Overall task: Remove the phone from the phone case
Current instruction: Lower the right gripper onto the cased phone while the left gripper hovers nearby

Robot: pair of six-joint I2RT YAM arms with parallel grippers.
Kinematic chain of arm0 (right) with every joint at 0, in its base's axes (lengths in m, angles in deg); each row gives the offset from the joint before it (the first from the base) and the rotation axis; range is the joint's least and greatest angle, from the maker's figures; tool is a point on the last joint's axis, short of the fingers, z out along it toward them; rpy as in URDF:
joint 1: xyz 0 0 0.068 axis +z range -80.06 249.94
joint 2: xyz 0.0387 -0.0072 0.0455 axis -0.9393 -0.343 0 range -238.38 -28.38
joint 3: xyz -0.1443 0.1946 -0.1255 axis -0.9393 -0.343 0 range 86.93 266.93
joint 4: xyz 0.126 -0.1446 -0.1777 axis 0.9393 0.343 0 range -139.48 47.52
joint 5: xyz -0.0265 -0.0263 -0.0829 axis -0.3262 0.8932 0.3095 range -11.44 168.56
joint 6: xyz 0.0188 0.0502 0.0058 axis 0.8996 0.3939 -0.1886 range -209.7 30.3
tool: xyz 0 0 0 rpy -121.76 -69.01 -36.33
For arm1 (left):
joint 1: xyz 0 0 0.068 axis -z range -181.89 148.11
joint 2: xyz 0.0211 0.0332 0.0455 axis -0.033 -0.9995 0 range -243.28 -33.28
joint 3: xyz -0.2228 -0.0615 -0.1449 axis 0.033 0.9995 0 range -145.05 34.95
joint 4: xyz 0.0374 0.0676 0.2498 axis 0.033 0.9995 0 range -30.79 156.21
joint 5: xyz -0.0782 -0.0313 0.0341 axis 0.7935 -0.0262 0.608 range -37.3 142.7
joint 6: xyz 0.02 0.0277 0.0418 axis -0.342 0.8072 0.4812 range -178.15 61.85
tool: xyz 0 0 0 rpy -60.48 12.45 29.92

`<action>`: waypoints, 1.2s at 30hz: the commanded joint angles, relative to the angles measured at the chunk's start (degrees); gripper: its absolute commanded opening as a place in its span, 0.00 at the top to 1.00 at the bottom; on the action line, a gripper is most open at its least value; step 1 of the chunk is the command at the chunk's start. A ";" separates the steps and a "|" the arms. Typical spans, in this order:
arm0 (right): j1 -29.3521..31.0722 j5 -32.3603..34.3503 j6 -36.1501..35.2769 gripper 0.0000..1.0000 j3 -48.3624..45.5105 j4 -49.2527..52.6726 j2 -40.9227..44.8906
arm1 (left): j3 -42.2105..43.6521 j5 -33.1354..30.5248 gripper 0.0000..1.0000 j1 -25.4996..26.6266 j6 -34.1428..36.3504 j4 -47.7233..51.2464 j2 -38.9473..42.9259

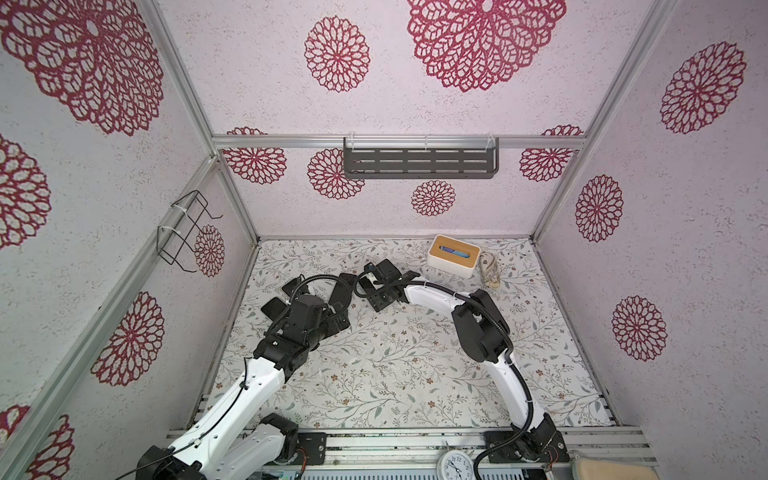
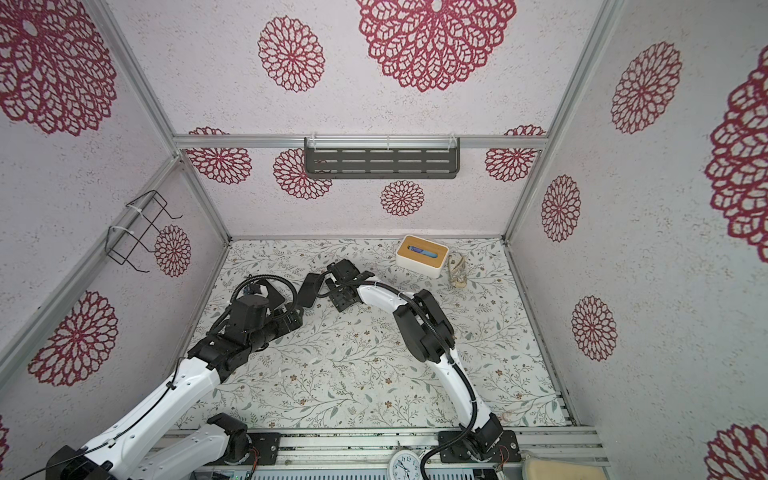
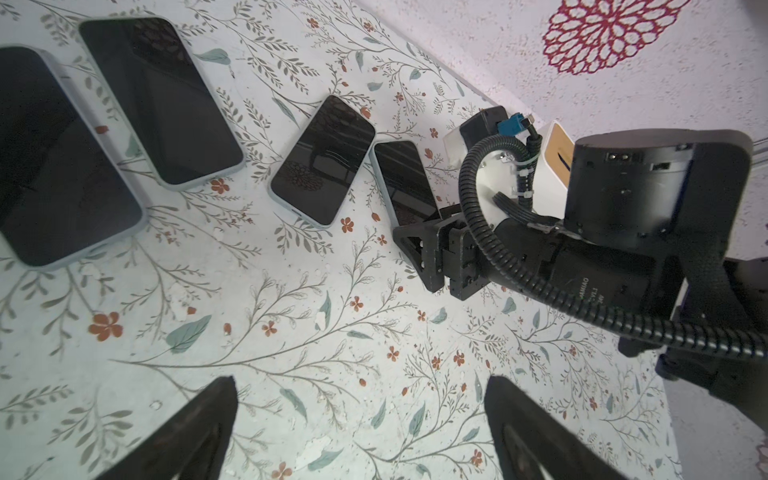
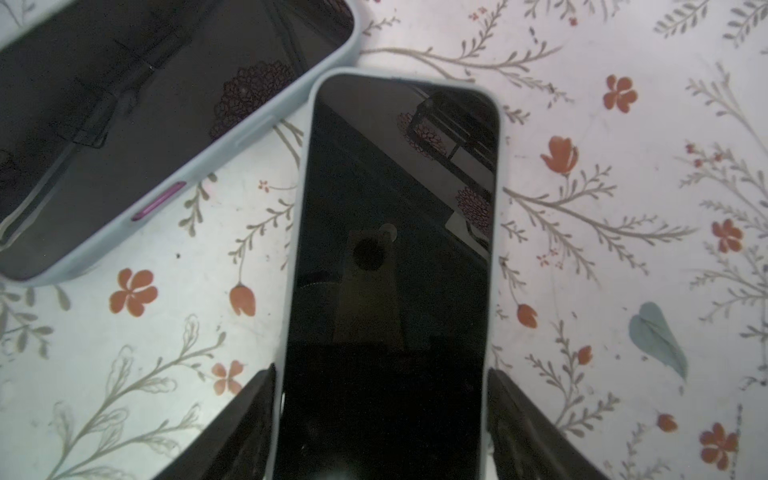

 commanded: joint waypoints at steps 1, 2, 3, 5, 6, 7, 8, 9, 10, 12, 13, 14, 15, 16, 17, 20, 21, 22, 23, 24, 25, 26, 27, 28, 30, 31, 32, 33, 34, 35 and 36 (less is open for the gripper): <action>0.33 1.39 -0.47 0.40 -3.09 0.59 2.44 | 0.98 2.55 0.03 0.46 -3.15 -7.81 -1.78; 0.35 1.35 -0.42 0.41 -3.85 0.12 3.22 | 1.18 2.88 0.03 0.52 -3.60 -8.86 -2.34; 0.35 1.38 -0.42 0.43 -4.97 -0.54 4.40 | 1.45 3.32 0.03 0.51 -4.10 -10.24 -2.97; 0.33 1.11 -0.34 0.47 -7.80 -2.51 7.15 | 2.19 3.91 0.03 0.49 -5.41 -13.12 -3.75; 0.31 0.73 -0.34 0.49 -9.68 -3.92 8.95 | 2.74 4.12 0.03 0.45 -6.05 -15.03 -4.17; 0.26 0.42 -0.34 0.51 -11.33 -5.19 10.42 | 3.31 4.34 0.03 0.44 -6.67 -16.86 -4.52; 0.24 -0.13 -0.27 0.53 -13.33 -6.67 12.47 | 4.09 4.70 0.03 0.49 -7.72 -18.66 -4.85; 0.14 -0.89 -0.41 0.54 -15.52 -7.95 14.35 | 4.68 4.87 0.03 0.49 -8.62 -20.48 -5.04; 0.17 -1.47 -0.51 0.54 -17.47 -8.91 16.08 | 5.05 5.12 0.03 0.44 -9.44 -21.79 -5.36; 0.11 -2.74 -0.76 0.56 -20.84 -10.65 19.60 | 5.70 6.01 0.03 0.36 -10.64 -24.63 -6.26; 0.06 -3.42 -0.93 0.57 -22.34 -11.24 20.97 | 5.96 6.80 0.03 0.36 -11.24 -26.24 -6.85; 0.08 -4.23 -0.95 0.57 -23.85 -11.86 22.62 | 6.14 7.47 0.03 0.36 -11.88 -27.41 -7.43; 0.04 -4.81 -1.08 0.57 -25.18 -12.32 24.22 | 6.48 8.35 0.03 0.36 -12.64 -29.05 -8.20; 0.04 -5.01 -1.20 0.57 -26.32 -12.62 25.36 | 6.80 8.99 0.03 0.44 -13.18 -30.65 -8.91; 0.04 -5.25 -1.53 0.54 -27.15 -12.63 26.36 | 7.04 9.61 0.03 0.40 -13.84 -32.00 -9.78; -0.05 -6.12 -3.68 0.20 -27.15 -10.43 26.86 | 7.05 10.53 0.03 0.38 -14.74 -33.75 -11.82; 0.00 -6.17 -4.32 0.15 -26.68 -9.67 26.49 | 7.34 10.57 0.03 0.36 -15.13 -34.37 -11.94; -0.12 -5.89 -4.76 0.11 -25.91 -8.78 25.73 | 7.80 10.40 0.03 0.35 -15.31 -35.13 -11.65; -0.14 -5.25 -4.94 0.08 -25.08 -8.07 24.73 | 8.20 10.08 0.03 0.41 -15.46 -35.62 -11.11; -0.33 -4.86 -5.19 0.06 -23.93 -7.47 23.51 | 8.45 9.53 0.03 0.43 -15.46 -35.53 -10.38; -0.51 -4.90 -5.37 0.05 -22.90 -6.90 22.47 | 8.54 9.07 0.03 0.38 -15.39 -34.95 -9.59; -0.75 -5.00 -5.51 0.04 -21.74 -6.31 21.22 | 8.39 8.74 0.03 0.37 -14.85 -33.84 -8.72; -0.87 -5.01 -5.57 0.04 -20.77 -5.86 20.17 | 8.09 8.57 0.03 0.36 -14.17 -32.48 -8.01; -1.03 -4.91 -5.77 0.03 -19.75 -5.44 19.16 | 7.81 8.35 0.03 0.36 -13.67 -31.15 -7.38; -1.23 -4.46 -6.21 0.02 -17.71 -4.91 16.91 | 7.36 7.67 0.03 0.36 -12.80 -28.64 -6.15; -1.32 -4.73 -6.42 0.01 -16.76 -4.56 15.94 | 7.39 7.18 0.03 0.42 -12.49 -27.77 -5.68; -1.41 -5.33 -6.64 0.01 -15.70 -4.12 15.06 | 7.47 6.87 0.03 0.42 -12.39 -27.34 -5.29; -1.40 -5.64 -6.90 0.01 -14.40 -3.46 13.96 | 7.57 6.66 0.03 0.37 -12.21 -27.10 -5.02; -1.41 -5.63 -7.02 0.01 -13.10 -2.74 12.77 | 7.66 6.46 0.03 0.40 -12.14 -26.83 -4.81; -1.48 -5.50 -7.18 0.01 -12.00 -2.04 11.78 | 7.66 6.40 0.03 0.36 -12.06 -26.56 -4.71; -1.57 -5.52 -7.46 0.01 -10.93 -1.58 10.84 | 7.73 6.30 0.03 0.38 -11.95 -26.38 -4.72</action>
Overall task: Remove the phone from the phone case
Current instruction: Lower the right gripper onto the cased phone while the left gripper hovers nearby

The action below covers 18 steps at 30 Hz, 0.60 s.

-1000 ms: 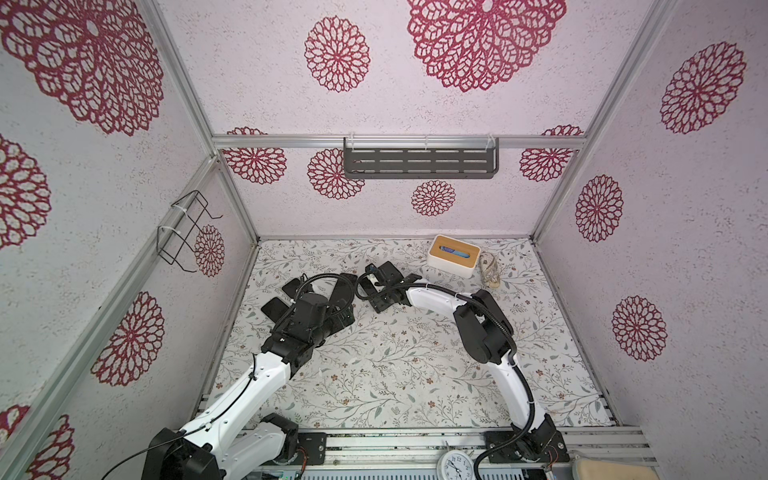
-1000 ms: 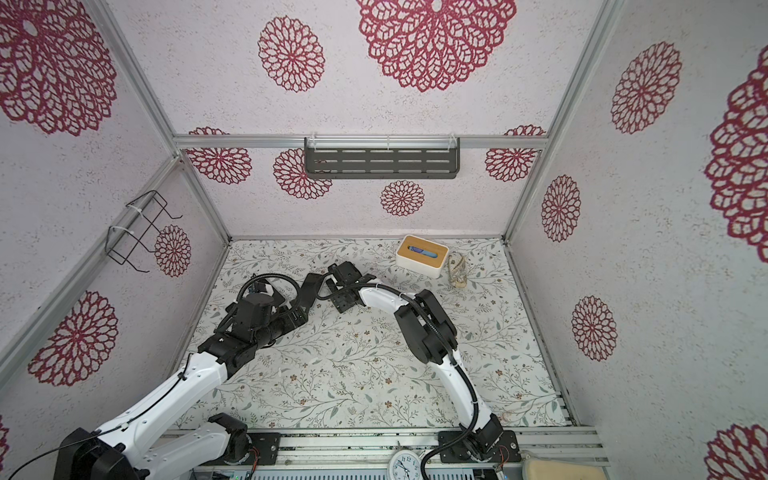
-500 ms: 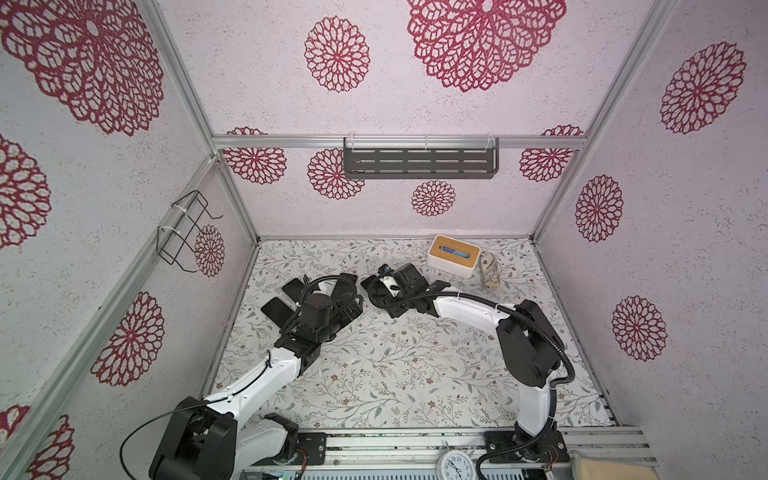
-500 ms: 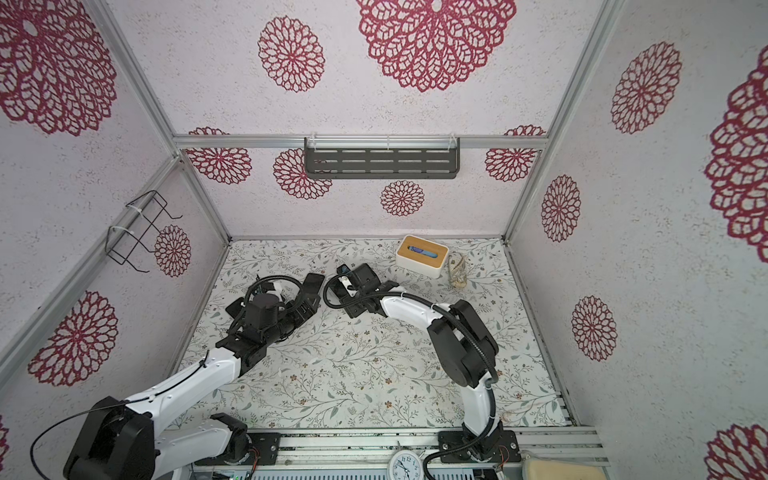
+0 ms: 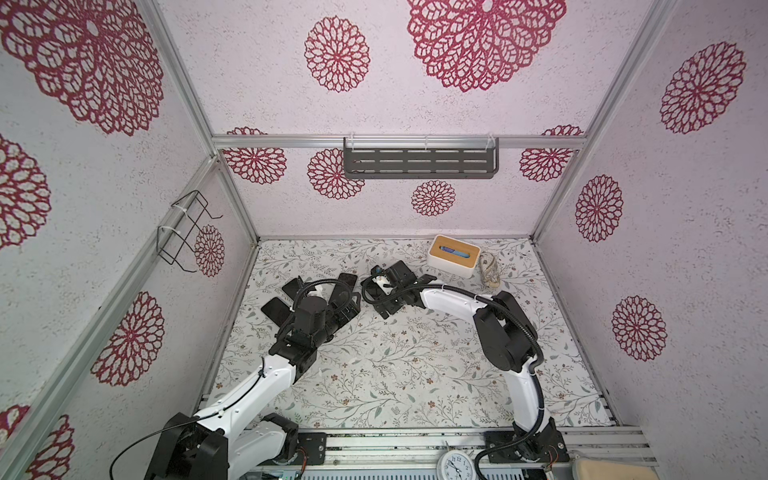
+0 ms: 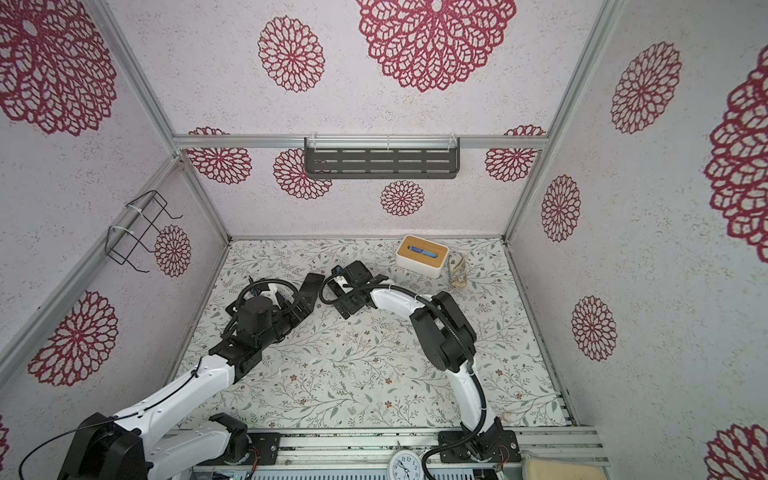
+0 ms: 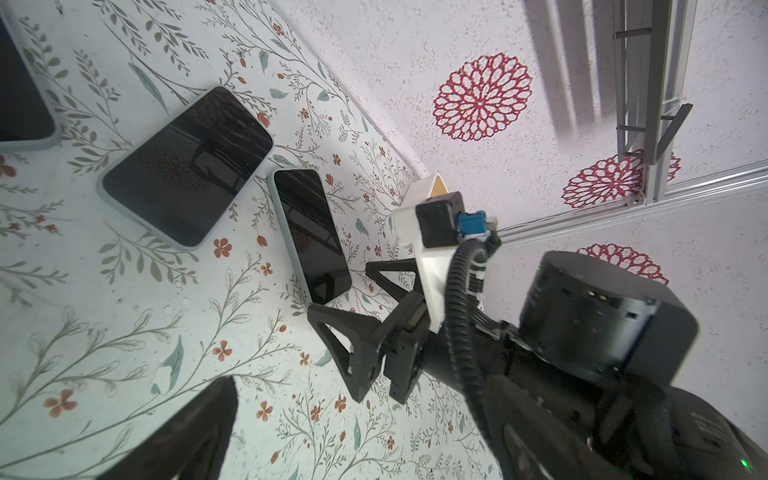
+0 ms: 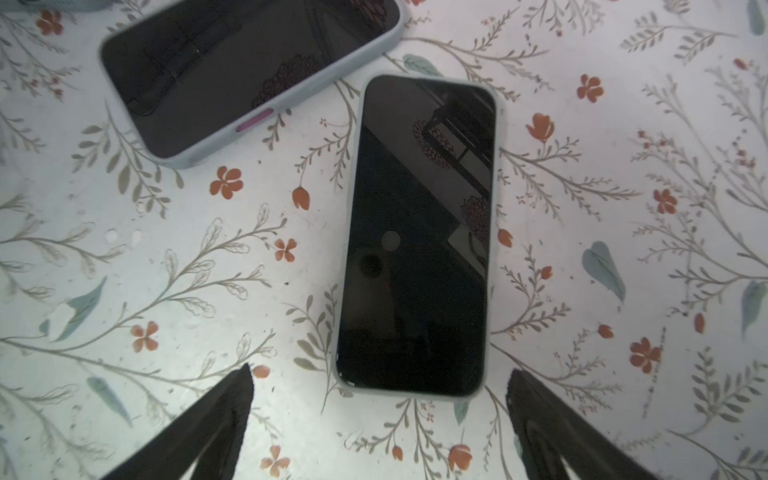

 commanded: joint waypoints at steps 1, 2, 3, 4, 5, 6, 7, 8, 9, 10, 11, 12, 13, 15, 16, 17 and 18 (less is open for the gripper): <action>-0.51 -0.62 -1.62 0.01 4.24 3.11 -1.48 | -0.56 -1.27 0.03 0.29 1.41 2.09 0.60; -0.60 -0.67 -1.80 0.01 4.92 3.34 -2.05 | -0.41 -1.32 0.03 0.32 1.50 2.13 0.52; -0.68 -0.54 -1.95 0.01 5.82 3.72 -2.76 | -0.32 -1.30 0.03 0.30 1.49 2.17 0.44; -0.79 -0.36 -2.04 0.01 6.93 4.10 -3.60 | -0.16 -1.32 0.03 0.27 1.39 2.18 0.33; -0.86 -0.24 -2.30 0.01 8.14 4.83 -4.40 | -0.06 -1.45 0.03 0.28 1.39 2.07 0.30; -0.95 0.03 -2.57 0.01 9.28 5.51 -5.27 | 0.11 -1.46 0.03 0.32 1.32 1.90 0.17; -1.00 0.28 -2.83 0.01 10.60 6.32 -6.21 | 0.26 -1.54 0.03 0.33 1.25 1.67 -0.10; -1.04 0.46 -3.13 0.01 11.66 6.92 -6.91 | 0.38 -1.52 0.03 0.35 1.14 1.45 -0.24; -1.13 0.43 -3.35 0.01 12.98 7.73 -7.90 | 0.47 -1.51 0.03 0.31 1.10 1.15 -0.51; -1.19 0.43 -3.61 0.01 13.82 8.18 -8.54 | 0.54 -1.46 0.03 0.30 1.00 0.96 -0.68; -1.22 0.48 -3.73 0.01 14.67 8.70 -9.18 | 0.54 -1.45 0.03 0.28 0.97 0.77 -0.83; -1.28 0.42 -4.03 0.01 15.68 9.27 -10.01 | 0.52 -1.41 0.03 0.32 0.88 0.71 -0.92; -1.30 0.39 -4.07 0.01 16.39 9.67 -10.53 | 0.63 -1.41 0.03 0.28 0.79 0.43 -1.08; -1.41 0.56 -4.30 0.02 17.91 10.53 -11.81 | 0.74 -1.42 0.03 0.27 0.70 0.20 -1.31; -1.39 0.57 -4.43 0.02 18.52 10.99 -12.26 | 0.74 -1.37 0.03 0.31 0.69 0.17 -1.38; -1.48 0.73 -4.66 0.02 19.21 11.29 -12.86 | 0.74 -1.45 0.03 0.31 0.64 0.09 -1.49; -1.40 1.07 -4.90 0.02 19.77 11.70 -13.37 | 0.80 -1.45 0.03 0.28 0.62 -0.05 -1.54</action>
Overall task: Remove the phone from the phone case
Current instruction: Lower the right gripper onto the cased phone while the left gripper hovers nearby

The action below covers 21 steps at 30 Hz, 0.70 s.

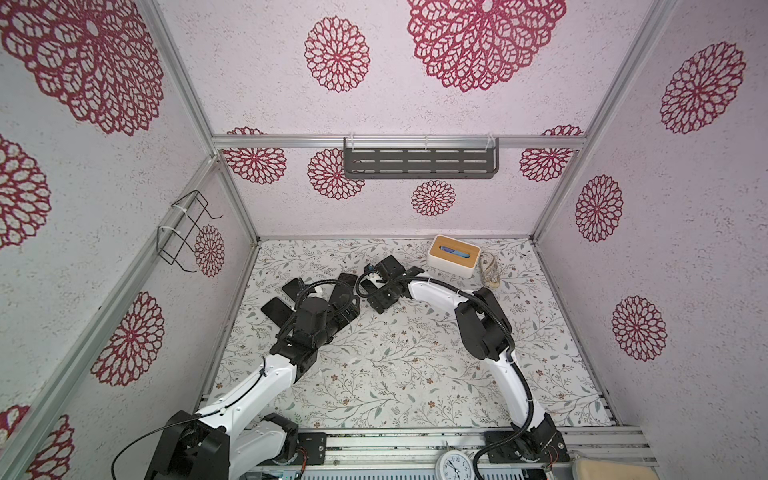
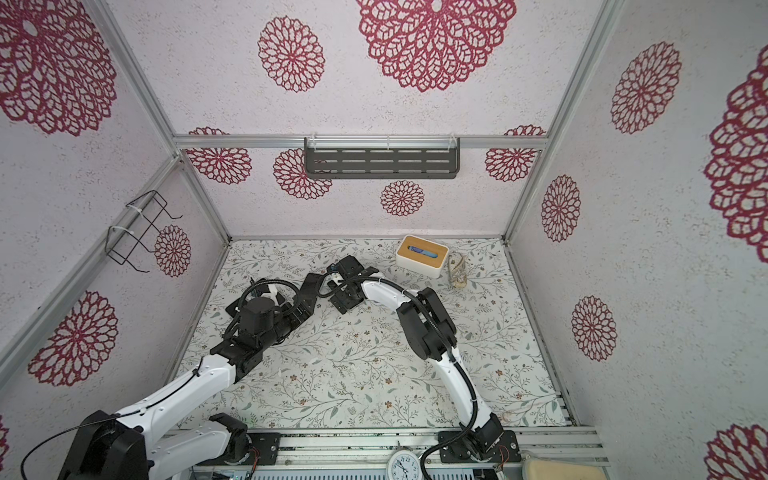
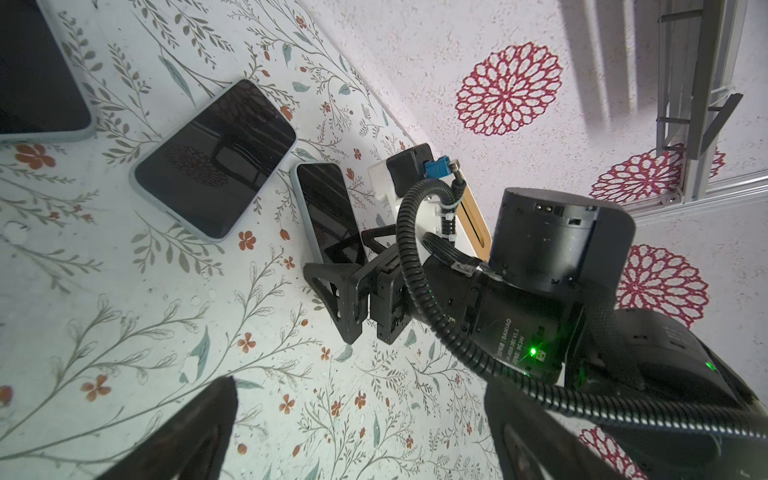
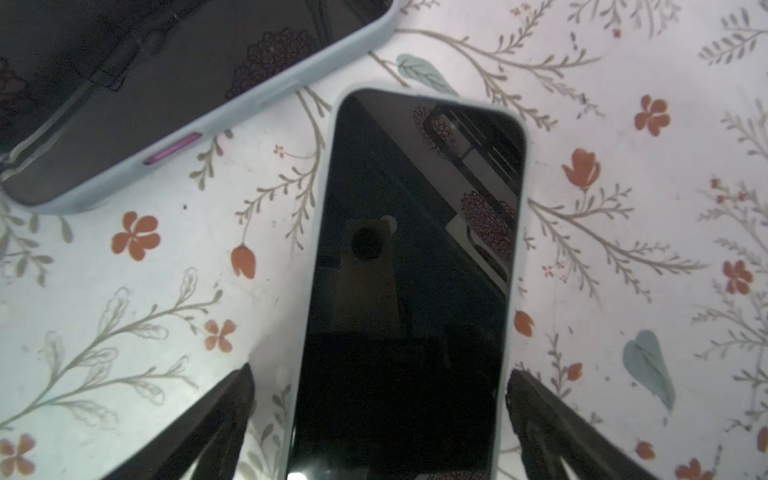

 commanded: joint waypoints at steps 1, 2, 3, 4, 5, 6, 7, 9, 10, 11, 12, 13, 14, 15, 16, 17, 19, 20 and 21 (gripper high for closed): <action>-0.40 1.78 -1.88 0.02 3.15 3.64 -1.32 | 0.52 -0.56 0.03 0.29 0.22 -1.52 -0.63; -0.39 2.08 -2.06 0.03 3.84 4.18 -1.78 | 0.57 -0.56 0.03 0.32 0.13 -1.64 -0.88; -0.37 2.35 -2.34 0.03 4.55 4.58 -2.16 | 0.57 -0.56 0.03 0.33 0.05 -1.85 -1.03; -0.37 2.53 -2.49 0.05 5.16 4.98 -2.53 | 0.57 -0.56 0.03 0.28 -0.04 -2.16 -1.37; -0.40 2.70 -2.53 0.07 5.72 5.37 -2.85 | 0.57 -0.56 0.03 0.34 -0.16 -2.41 -1.66; -0.30 2.65 -2.61 0.09 6.15 5.78 -3.01 | 0.57 -0.51 0.03 0.32 -0.45 -2.93 -2.01; -0.34 2.68 -2.73 0.12 6.29 5.92 -3.01 | 0.57 -0.43 0.03 0.29 -0.52 -3.14 -2.33; -0.30 3.09 -2.66 0.19 5.97 5.86 -2.95 | 0.63 -0.59 0.03 0.29 -0.96 -3.49 -2.91; -0.22 3.43 -2.59 0.23 5.97 5.93 -3.07 | 0.69 -0.91 0.03 0.32 -1.22 -3.51 -3.10; -0.21 3.70 -2.36 0.27 5.92 5.94 -3.09 | 0.82 -1.44 0.03 0.32 -1.59 -3.64 -3.18; -0.13 4.01 -2.02 0.31 5.84 5.89 -3.02 | 1.00 -1.84 0.03 0.34 -1.92 -3.97 -3.26; -0.12 4.16 -1.76 0.32 5.69 5.85 -2.92 | 1.16 -2.23 0.03 0.27 -2.09 -4.06 -3.27; -0.08 4.50 -1.25 0.33 5.43 5.61 -2.75 | 1.26 -2.63 0.03 0.27 -2.37 -4.16 -3.19; -0.04 4.43 -0.64 0.35 5.01 5.29 -2.48 | 1.42 -3.21 0.03 0.27 -2.67 -4.29 -3.18; -0.06 4.19 -0.27 0.36 4.50 4.88 -2.05 | 1.60 -3.87 0.03 0.28 -2.96 -4.26 -3.18; -0.08 3.81 0.25 0.38 3.60 4.23 -1.40 | 1.86 -4.39 0.03 0.24 -3.46 -4.50 -3.18; -0.12 3.46 1.18 0.40 1.30 2.50 0.17 | 2.31 -5.03 0.03 0.18 -4.04 -5.58 -3.44; -0.12 3.21 1.55 0.40 0.03 1.28 1.15 | 2.36 -5.09 0.03 0.10 -4.34 -6.07 -3.74; -0.12 2.78 1.70 0.40 -1.53 0.29 2.04 | 2.41 -5.06 0.03 -0.03 -4.69 -6.58 -4.19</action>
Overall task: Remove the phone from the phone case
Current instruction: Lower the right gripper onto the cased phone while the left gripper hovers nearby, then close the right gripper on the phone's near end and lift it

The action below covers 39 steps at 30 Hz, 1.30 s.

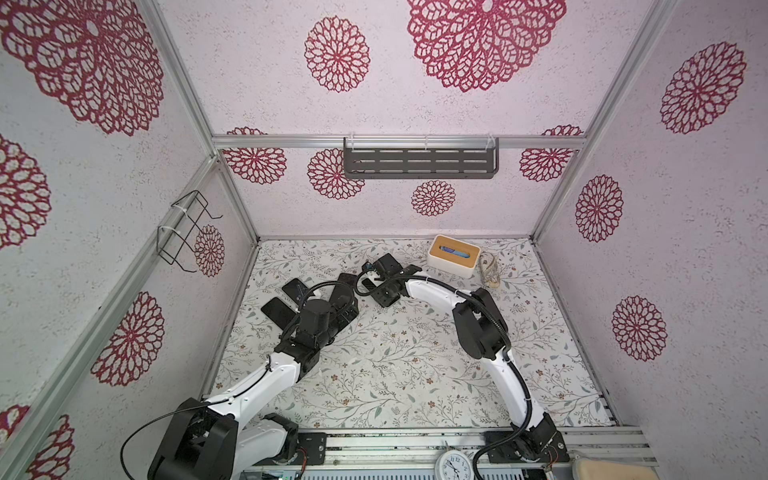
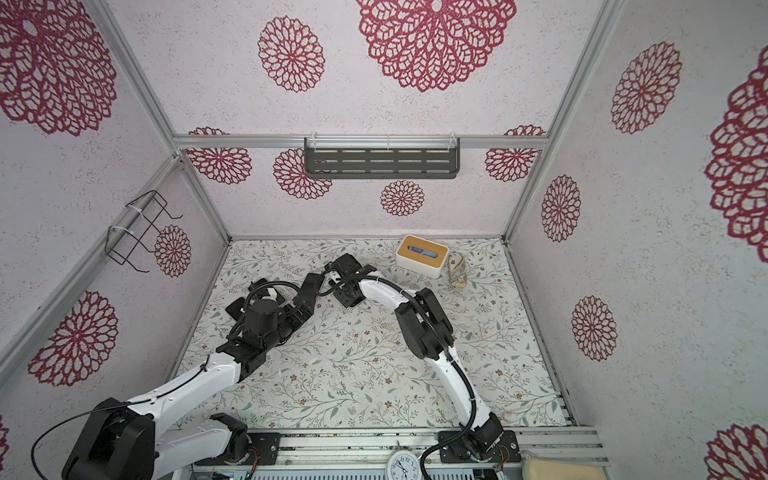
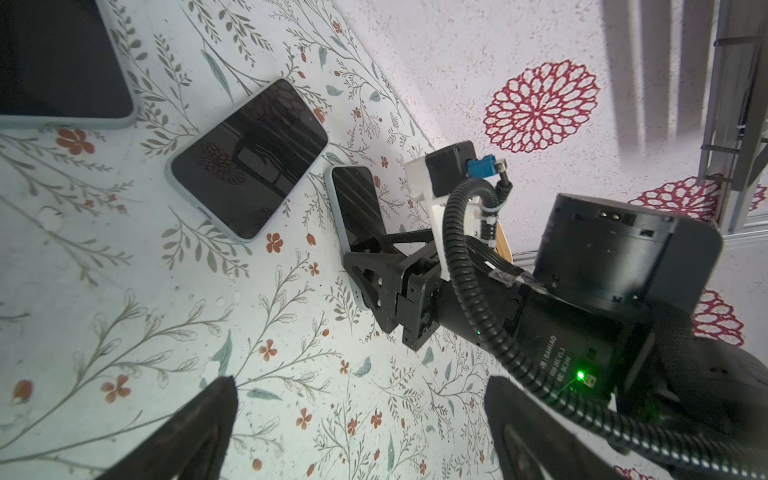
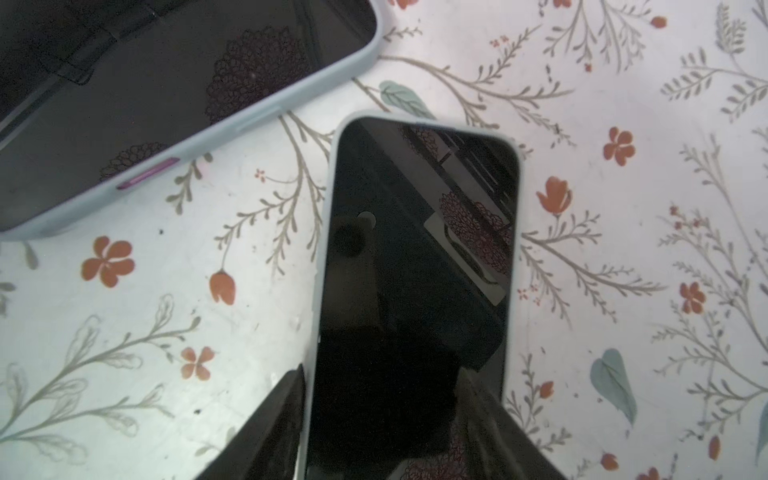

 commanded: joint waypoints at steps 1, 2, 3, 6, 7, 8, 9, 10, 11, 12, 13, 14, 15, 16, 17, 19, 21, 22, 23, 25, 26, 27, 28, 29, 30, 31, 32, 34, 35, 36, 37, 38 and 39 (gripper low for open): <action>-0.45 -0.51 2.33 0.40 -4.33 -0.64 3.64 | 0.41 -1.50 0.03 -0.05 -1.55 -3.71 -1.28; -0.45 -0.83 2.10 0.36 -5.04 -0.91 4.03 | 0.40 -1.08 0.03 -0.04 -1.70 -4.47 -1.90; -0.45 -0.96 1.67 0.29 -5.14 -0.56 4.18 | 0.31 -0.66 0.03 0.00 -1.80 -5.09 -2.42; -0.69 0.02 1.40 0.16 -5.01 0.05 4.69 | 0.02 0.25 0.03 -0.15 -2.00 -6.27 -3.77; -0.80 0.23 1.37 0.14 -5.10 0.13 4.89 | 0.01 0.44 0.03 -0.09 -2.03 -6.53 -3.97; -0.97 0.57 1.40 0.12 -5.01 0.20 5.08 | 0.18 0.62 0.03 -0.07 -2.04 -6.86 -4.15; -1.02 1.17 1.29 0.10 -5.01 0.22 5.39 | 0.35 0.76 0.03 -0.13 -2.08 -7.06 -4.30; -1.14 1.62 1.24 0.08 -4.96 0.30 5.54 | 0.44 0.80 0.03 -0.08 -2.10 -7.28 -4.28; -1.23 2.07 1.27 0.06 -4.92 0.36 5.63 | 0.64 0.76 0.03 -0.12 -2.04 -7.46 -4.28; -1.31 2.07 1.34 0.05 -4.64 0.67 5.48 | 0.84 0.72 0.03 -0.11 -2.14 -7.55 -4.18; -1.42 1.69 1.31 0.05 -4.16 1.23 5.23 | 0.97 0.77 0.03 -0.13 -2.12 -7.61 -4.17; -1.57 1.08 1.35 0.05 -3.31 2.10 4.65 | 1.03 0.72 0.03 -0.10 -2.08 -7.55 -4.08; -1.59 0.66 1.35 0.05 -2.52 2.97 3.97 | 1.08 0.79 0.03 -0.14 -2.07 -7.59 -4.08; -1.59 0.36 1.30 0.05 -1.40 3.99 3.17 | 1.14 0.76 0.03 -0.15 -2.09 -7.51 -4.08; -1.59 0.06 1.31 0.05 -0.25 5.17 2.17 | 1.15 0.77 0.03 -0.12 -2.04 -7.46 -3.99; -1.59 -0.88 1.32 0.06 1.86 6.96 0.51 | 1.15 0.78 0.03 -0.08 -1.93 -7.30 -3.99; -1.59 -1.79 1.46 0.08 3.44 8.18 -0.81 | 1.17 0.70 0.03 -0.06 -1.72 -7.13 -3.91; -1.59 -2.14 1.60 0.08 4.12 8.66 -1.36 | 1.17 0.59 0.03 -0.07 -1.69 -7.01 -3.84; -1.60 -2.46 1.46 0.08 5.01 9.21 -2.03 | 1.09 0.52 0.03 -0.09 -1.63 -6.73 -3.82; -1.60 -3.21 1.42 0.09 6.94 10.76 -3.24 | 1.01 0.49 0.03 -0.12 -1.47 -6.37 -3.82; -1.59 -3.70 1.47 0.10 8.09 11.68 -3.87 | 0.99 0.46 0.03 -0.12 -1.38 -6.21 -3.82; -1.59 -4.02 1.56 0.10 9.29 12.49 -4.49 | 0.92 0.41 0.03 -0.13 -1.29 -5.98 -3.84; -1.59 -4.24 1.61 0.11 10.17 13.09 -4.99 | 0.86 0.36 0.03 -0.15 -1.33 -5.89 -3.75; -1.59 -4.62 1.72 0.11 11.23 13.92 -5.63 | 0.95 0.23 0.03 -0.09 -1.31 -5.88 -3.73; -1.59 -4.85 1.87 0.12 12.17 14.61 -6.15 | 0.90 0.23 0.03 -0.08 -1.32 -5.88 -3.77; -1.55 -4.96 2.02 0.13 13.20 15.39 -6.80 | 0.90 0.18 0.03 -0.13 -1.30 -5.80 -3.73; -1.51 -5.15 2.29 0.14 14.11 16.08 -7.39 | 0.91 0.14 0.03 -0.14 -1.31 -5.75 -3.73; -1.42 -5.20 2.47 0.17 15.28 17.17 -8.31 | 0.91 -0.01 0.03 -0.15 -1.25 -5.73 -3.75; -1.42 -5.15 2.56 0.20 15.52 17.49 -8.52 | 0.82 -0.12 0.03 -0.08 -1.33 -5.58 -3.73; -1.42 -5.16 2.66 0.22 15.42 17.53 -8.57 | 0.74 -0.19 0.03 -0.08 -1.40 -5.49 -3.82; -1.42 -5.10 2.88 0.25 15.22 17.52 -8.52 | 0.67 -0.30 0.03 -0.13 -1.42 -5.35 -3.82; -1.42 -5.06 2.98 0.28 15.10 17.40 -8.45 | 0.56 -0.40 0.03 -0.08 -1.51 -5.26 -3.90; -1.42 -4.99 3.28 0.30 14.82 17.29 -8.29 | 0.41 -0.45 0.03 -0.23 -1.55 -5.26 -4.06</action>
